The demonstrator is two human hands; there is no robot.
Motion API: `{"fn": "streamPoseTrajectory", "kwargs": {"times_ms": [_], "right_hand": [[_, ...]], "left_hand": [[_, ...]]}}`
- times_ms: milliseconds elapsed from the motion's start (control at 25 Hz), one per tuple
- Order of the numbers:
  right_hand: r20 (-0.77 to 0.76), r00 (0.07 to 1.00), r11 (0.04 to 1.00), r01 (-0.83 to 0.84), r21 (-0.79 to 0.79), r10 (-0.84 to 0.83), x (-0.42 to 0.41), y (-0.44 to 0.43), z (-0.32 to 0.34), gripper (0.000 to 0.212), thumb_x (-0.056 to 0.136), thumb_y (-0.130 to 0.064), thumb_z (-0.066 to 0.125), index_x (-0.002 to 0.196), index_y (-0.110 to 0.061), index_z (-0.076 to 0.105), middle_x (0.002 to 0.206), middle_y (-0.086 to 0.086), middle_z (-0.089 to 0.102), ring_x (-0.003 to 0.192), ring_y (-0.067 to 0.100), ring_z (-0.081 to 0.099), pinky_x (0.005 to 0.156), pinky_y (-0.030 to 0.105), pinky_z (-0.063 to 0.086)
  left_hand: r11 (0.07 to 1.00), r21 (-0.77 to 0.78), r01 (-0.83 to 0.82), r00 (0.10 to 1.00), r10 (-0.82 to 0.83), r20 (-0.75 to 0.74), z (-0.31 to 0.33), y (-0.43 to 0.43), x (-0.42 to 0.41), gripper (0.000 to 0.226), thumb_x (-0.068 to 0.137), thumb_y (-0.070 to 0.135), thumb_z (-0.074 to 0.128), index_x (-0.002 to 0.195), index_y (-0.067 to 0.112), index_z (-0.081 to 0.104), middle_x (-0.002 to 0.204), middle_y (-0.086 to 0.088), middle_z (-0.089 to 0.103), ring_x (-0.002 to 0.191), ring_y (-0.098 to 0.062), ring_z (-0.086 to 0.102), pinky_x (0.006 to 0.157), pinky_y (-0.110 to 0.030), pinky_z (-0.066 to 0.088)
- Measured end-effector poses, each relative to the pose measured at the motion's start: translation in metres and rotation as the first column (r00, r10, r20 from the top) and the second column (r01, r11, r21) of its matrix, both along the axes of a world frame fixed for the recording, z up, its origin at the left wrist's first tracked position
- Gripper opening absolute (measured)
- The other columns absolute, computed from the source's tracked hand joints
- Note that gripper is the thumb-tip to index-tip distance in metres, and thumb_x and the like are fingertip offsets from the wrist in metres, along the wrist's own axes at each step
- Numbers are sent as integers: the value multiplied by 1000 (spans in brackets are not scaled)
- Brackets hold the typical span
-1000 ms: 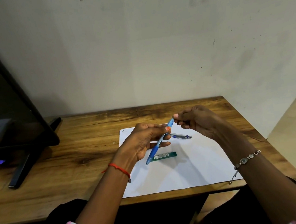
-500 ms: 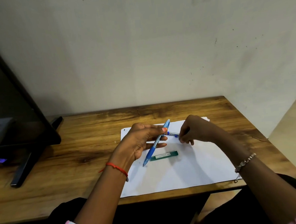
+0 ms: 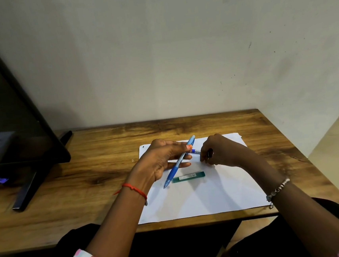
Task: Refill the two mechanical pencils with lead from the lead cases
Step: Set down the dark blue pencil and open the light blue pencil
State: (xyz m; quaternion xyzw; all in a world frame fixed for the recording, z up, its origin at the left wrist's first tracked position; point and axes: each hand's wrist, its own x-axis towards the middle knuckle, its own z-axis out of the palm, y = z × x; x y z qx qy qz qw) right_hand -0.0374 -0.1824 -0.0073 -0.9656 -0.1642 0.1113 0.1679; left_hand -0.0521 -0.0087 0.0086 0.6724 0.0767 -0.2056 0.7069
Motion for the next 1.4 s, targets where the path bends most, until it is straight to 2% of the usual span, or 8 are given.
{"fn": "streamPoseTrajectory", "kwargs": {"times_ms": [280,400,480,560,680,1000,1160,1400], "right_hand": [[-10,998,998,56,29,-56,0,-9,4,22,80,5,63,100,0,70,98,15,63,74,23,62,58,12,45],[14,996,994,82,67,-83,-1,-10,5,17,76,2,67,93,-1,70,100,16,64,89,28,64,75,33,54],[0,994,987,108,119,-108,-1,-11,8,11,74,2,69,84,-3,68,97,17,64,85,29,66,75,40,56],[-19,993,983,120,135,-119,-1,-13,8,10,74,-1,71,84,-2,70,95,13,62,75,25,66,62,31,55],[-24,995,993,100,60,-99,1,-14,6,20,73,-6,75,93,-4,73,95,12,67,71,13,54,54,13,38],[-50,990,991,132,24,-130,5,-11,-5,25,65,-11,81,89,-5,75,93,11,71,86,24,63,72,30,51],[-75,990,992,125,32,-122,5,-14,-3,26,63,-12,83,87,-5,75,88,9,71,79,19,61,58,18,42],[-50,994,990,104,99,-100,6,-23,3,19,65,-8,81,83,-4,76,83,10,74,61,3,53,48,4,37]], "left_hand": [[1000,19,-7,1000,8,-11,-1,-1,0,9,75,4,71,82,1,68,63,-6,71,54,-14,69,50,-26,57],[1000,26,-6,1000,6,-11,-1,-2,0,11,75,5,71,84,0,68,69,-9,70,54,-14,69,51,-27,58],[1000,32,-3,1000,3,-9,-1,-3,0,13,75,5,70,86,0,67,73,-11,69,53,-14,69,52,-27,59],[999,35,1,1000,-1,-8,-1,-3,0,14,75,6,70,87,-1,67,76,-11,69,53,-13,69,53,-27,59],[999,39,1,1000,0,-7,-1,-2,1,16,76,6,70,89,-2,67,75,-10,70,54,-14,69,53,-27,59],[999,41,6,1000,-6,-9,-3,-2,1,9,75,6,70,83,1,68,66,-6,71,54,-14,69,52,-26,58],[999,53,5,1000,-5,-7,-4,-2,2,12,75,6,71,85,0,68,71,-8,70,54,-14,69,53,-26,59],[998,62,23,1000,-23,-5,-5,-2,3,7,75,7,72,79,3,69,59,-2,72,55,-14,70,49,-24,56]]}}
